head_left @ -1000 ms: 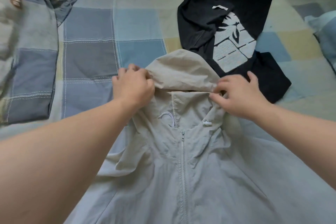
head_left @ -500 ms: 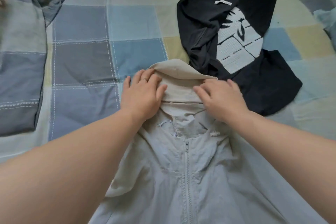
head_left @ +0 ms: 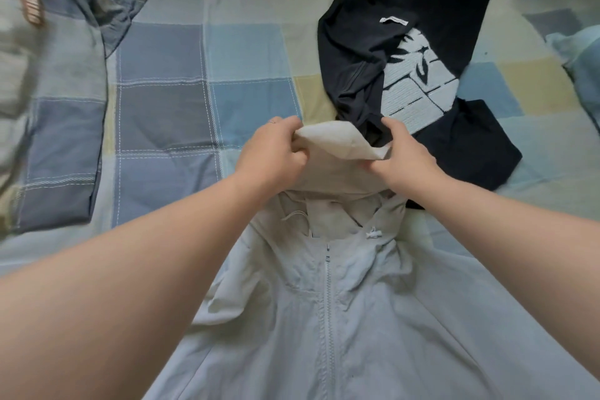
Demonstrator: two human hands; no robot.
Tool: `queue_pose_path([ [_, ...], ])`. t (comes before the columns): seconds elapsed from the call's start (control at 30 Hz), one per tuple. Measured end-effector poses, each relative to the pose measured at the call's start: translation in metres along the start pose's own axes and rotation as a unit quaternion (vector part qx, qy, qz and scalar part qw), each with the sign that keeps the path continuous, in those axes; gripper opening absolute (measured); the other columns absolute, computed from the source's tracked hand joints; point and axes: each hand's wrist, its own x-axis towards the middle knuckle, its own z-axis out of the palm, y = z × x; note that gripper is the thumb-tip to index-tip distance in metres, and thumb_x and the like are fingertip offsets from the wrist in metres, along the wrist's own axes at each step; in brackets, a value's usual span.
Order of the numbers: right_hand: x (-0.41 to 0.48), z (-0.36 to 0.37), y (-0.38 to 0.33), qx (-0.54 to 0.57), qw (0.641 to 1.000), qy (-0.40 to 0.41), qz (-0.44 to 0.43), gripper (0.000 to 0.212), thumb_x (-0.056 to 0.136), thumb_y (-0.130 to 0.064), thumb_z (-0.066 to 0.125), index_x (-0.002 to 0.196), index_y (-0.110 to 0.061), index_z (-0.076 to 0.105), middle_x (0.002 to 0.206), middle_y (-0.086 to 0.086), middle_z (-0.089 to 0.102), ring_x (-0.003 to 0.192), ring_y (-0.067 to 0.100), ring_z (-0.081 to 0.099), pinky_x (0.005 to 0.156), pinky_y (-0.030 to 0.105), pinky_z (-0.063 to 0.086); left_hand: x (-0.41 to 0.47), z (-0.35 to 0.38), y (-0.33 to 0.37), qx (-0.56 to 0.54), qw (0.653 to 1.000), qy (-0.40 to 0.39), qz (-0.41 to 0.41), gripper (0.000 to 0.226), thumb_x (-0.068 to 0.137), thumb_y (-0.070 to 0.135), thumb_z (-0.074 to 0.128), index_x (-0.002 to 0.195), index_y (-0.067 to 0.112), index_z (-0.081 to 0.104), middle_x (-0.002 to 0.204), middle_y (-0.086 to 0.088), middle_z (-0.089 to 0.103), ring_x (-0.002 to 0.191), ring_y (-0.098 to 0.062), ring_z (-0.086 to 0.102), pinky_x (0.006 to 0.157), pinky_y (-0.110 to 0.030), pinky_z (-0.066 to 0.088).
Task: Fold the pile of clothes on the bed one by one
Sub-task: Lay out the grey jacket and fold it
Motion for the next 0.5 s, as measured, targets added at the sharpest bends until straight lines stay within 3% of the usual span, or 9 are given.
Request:
queue_pose_path([
  [0.1, -0.011, -0.018, 0.003, 0.098, 0.995, -0.007, -0.001, 0.059, 0.085, -0.024, 0.074, 0.139, -0.029, 0.051, 0.091, -0.005, 0.057, 0.093, 0.019, 0.059, 0.086, 0.034, 0.049, -0.025, -0.011, 0.012, 0.005, 0.998, -0.017, 0.053, 0.018, 0.084, 0.013, 0.053, 0.075, 0.022, 0.040, 0.070, 0.004, 0.050, 0.075, -0.029, 0.049, 0.058, -0.037, 0.035],
  [0.17, -0.031, -0.032, 0.007, 0.096, 0.994, -0.008, -0.049, 0.029, 0.087, -0.015, 0.069, 0.111, -0.030, 0.067, 0.085, -0.008, 0.062, 0.083, 0.015, 0.059, 0.071, 0.030, 0.048, -0.045, -0.018, 0.016, 0.023, 0.996, -0.026, 0.087, 0.014, 0.084, 0.012, 0.053, 0.080, 0.022, 0.043, 0.073, 0.000, 0.055, 0.077, -0.033, 0.052, 0.061, -0.041, 0.042],
  [0.2, -0.044, -0.038, 0.012, 0.073, 0.994, -0.008, -0.081, 0.025, 0.087, -0.011, 0.066, 0.102, -0.031, 0.069, 0.085, -0.009, 0.065, 0.083, 0.014, 0.061, 0.069, 0.030, 0.050, -0.059, -0.022, 0.018, 0.043, 0.993, -0.031, 0.103, 0.011, 0.085, 0.013, 0.053, 0.086, 0.020, 0.046, 0.076, -0.001, 0.057, 0.077, -0.034, 0.052, 0.061, -0.042, 0.043],
  [0.33, -0.104, -0.041, 0.034, -0.072, 0.970, 0.009, -0.231, 0.041, 0.077, -0.001, 0.067, 0.110, -0.025, 0.070, 0.090, -0.006, 0.064, 0.086, 0.025, 0.062, 0.074, 0.038, 0.050, -0.123, -0.031, 0.023, 0.224, 0.956, -0.081, 0.169, 0.020, 0.092, 0.017, 0.053, 0.111, 0.021, 0.049, 0.085, -0.004, 0.060, 0.076, -0.035, 0.054, 0.058, -0.037, 0.032],
  [0.43, -0.148, -0.023, 0.064, -0.181, 0.902, 0.043, -0.389, 0.051, 0.064, 0.004, 0.074, 0.112, -0.014, 0.070, 0.088, 0.007, 0.063, 0.080, 0.037, 0.064, 0.065, 0.039, 0.046, -0.179, -0.026, 0.014, 0.286, 0.907, -0.114, 0.286, 0.030, 0.079, 0.011, 0.063, 0.105, 0.020, 0.052, 0.086, -0.004, 0.062, 0.075, -0.034, 0.061, 0.053, -0.032, 0.030],
  [0.5, -0.177, -0.007, 0.084, -0.199, 0.887, 0.019, -0.417, 0.048, 0.062, 0.000, 0.076, 0.107, -0.015, 0.070, 0.084, 0.007, 0.061, 0.075, 0.035, 0.062, 0.062, 0.038, 0.044, -0.215, -0.017, 0.005, 0.288, 0.890, -0.132, 0.327, 0.029, 0.074, 0.011, 0.069, 0.099, 0.018, 0.056, 0.087, -0.003, 0.059, 0.073, -0.031, 0.060, 0.053, -0.029, 0.027],
])
